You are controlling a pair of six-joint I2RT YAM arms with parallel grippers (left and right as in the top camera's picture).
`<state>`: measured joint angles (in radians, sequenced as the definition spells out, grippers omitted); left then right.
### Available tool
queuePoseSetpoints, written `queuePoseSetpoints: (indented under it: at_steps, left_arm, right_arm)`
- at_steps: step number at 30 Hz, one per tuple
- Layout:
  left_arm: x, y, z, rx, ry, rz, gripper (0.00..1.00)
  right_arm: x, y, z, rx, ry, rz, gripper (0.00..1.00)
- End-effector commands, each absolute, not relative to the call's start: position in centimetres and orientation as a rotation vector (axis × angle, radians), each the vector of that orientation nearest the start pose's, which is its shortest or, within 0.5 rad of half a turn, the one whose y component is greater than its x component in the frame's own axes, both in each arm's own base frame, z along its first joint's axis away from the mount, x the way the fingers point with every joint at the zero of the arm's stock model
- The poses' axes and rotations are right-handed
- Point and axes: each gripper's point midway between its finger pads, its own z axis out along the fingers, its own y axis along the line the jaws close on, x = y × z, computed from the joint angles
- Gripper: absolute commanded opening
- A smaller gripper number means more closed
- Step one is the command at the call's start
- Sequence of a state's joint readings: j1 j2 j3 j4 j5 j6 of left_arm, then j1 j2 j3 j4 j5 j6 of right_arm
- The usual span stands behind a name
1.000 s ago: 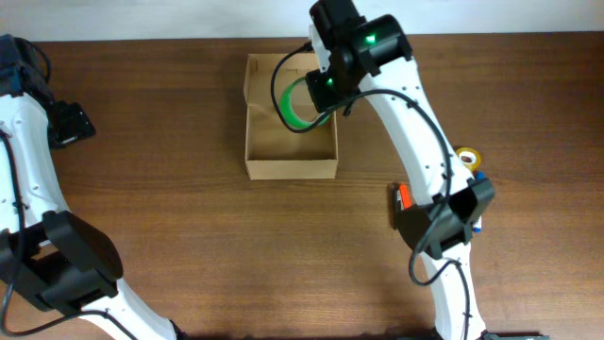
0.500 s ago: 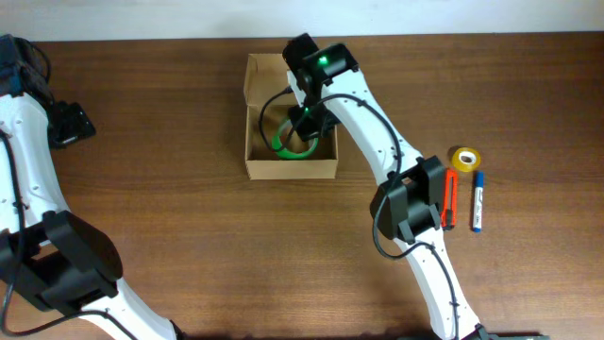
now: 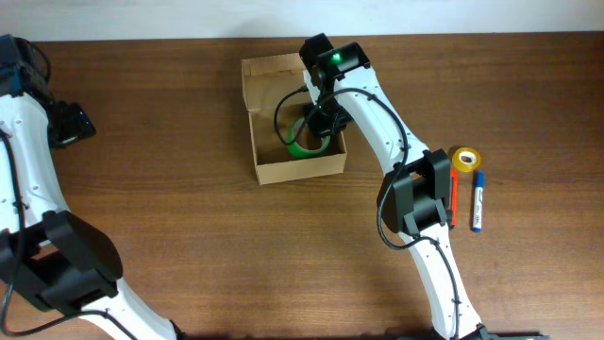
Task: Pack container
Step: 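Carry the green tape roll with the right gripper into the box, then release the green tape and retract the right gripper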
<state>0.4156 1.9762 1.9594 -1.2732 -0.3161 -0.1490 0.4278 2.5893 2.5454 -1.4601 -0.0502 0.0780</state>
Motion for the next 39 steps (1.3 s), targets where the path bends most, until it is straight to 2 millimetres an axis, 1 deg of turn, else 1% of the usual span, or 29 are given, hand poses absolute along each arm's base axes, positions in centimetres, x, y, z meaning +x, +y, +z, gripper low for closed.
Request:
queuePoseSetpoints:
  at_steps: [1, 8, 9, 10, 12, 15, 20, 21, 24, 28, 29, 31, 32, 33, 35, 37, 39]
  left_arm:
    - [37.6, 22.6, 18.5, -0.845, 2.735, 0.502, 1.00]
    - [37.6, 22.6, 18.5, -0.845, 2.735, 0.502, 1.00]
    - [37.6, 22.6, 18.6, -0.845, 2.734, 0.502, 1.00]
    - [37.6, 22.6, 18.5, -0.845, 2.735, 0.502, 1.00]
    - [37.6, 22.6, 18.5, -0.845, 2.735, 0.502, 1.00]
    - [37.6, 22.6, 18.5, -0.845, 2.735, 0.502, 1.00]
    - [37.6, 22.6, 18.5, -0.845, 2.735, 0.502, 1.00]
    - [37.6, 22.6, 18.6, -0.845, 2.734, 0.502, 1.00]
    - [37.6, 22.6, 18.6, -0.845, 2.734, 0.502, 1.00]
    - [37.6, 22.6, 18.6, -0.845, 2.734, 0.502, 1.00]
    - [37.6, 22.6, 18.5, -0.845, 2.735, 0.502, 1.00]
    - [37.6, 22.6, 18.5, -0.845, 2.735, 0.502, 1.00]
    - [37.6, 22.6, 18.5, -0.845, 2.735, 0.502, 1.00]
    - [37.6, 22.6, 18.6, -0.845, 2.734, 0.502, 1.00]
    - [37.6, 22.6, 18.6, -0.845, 2.734, 0.502, 1.00]
    - [37.6, 22.6, 18.6, -0.845, 2.734, 0.502, 1.00]
    - [37.6, 22.6, 18.6, -0.845, 2.734, 0.502, 1.00]
  right_arm:
    - [45.9, 21.9, 5.3, -0.544, 3.043, 0.092, 0.04]
    - [45.8, 22.2, 5.3, -0.549, 3.045, 0.103, 0.04]
    - [45.8, 22.2, 5.3, -0.548, 3.044, 0.103, 0.05]
    - [45.8, 22.2, 5.3, -0.549, 3.044, 0.103, 0.09]
    - [45.8, 22.2, 5.3, -0.550, 3.044, 0.103, 0.15]
    - [45.8, 22.2, 5.3, -0.549, 3.043, 0.103, 0.26]
    - [45.8, 22.2, 5.3, -0.549, 3.043, 0.104, 0.28]
    - [45.8, 22.2, 5.3, -0.551, 3.043, 0.103, 0.30]
    - [45.8, 22.2, 6.4, -0.576, 3.025, 0.106, 0.31]
    - [45.9, 21.4, 9.8, -0.568, 2.966, 0.062, 0.35]
    - [45.9, 21.3, 11.1, -0.563, 2.944, 0.064, 0.36]
    - [45.8, 21.1, 14.4, -0.550, 2.880, 0.069, 0.38]
    - [45.7, 20.9, 15.6, -0.545, 2.856, 0.065, 0.39]
    - [45.5, 20.8, 17.5, -0.536, 2.818, 0.076, 0.41]
    - [44.9, 20.6, 20.4, -0.529, 2.762, 0.084, 0.43]
    - [44.3, 19.4, 23.2, -0.503, 2.710, 0.006, 0.45]
    - [43.6, 18.2, 26.5, -0.463, 2.640, -0.037, 0.48]
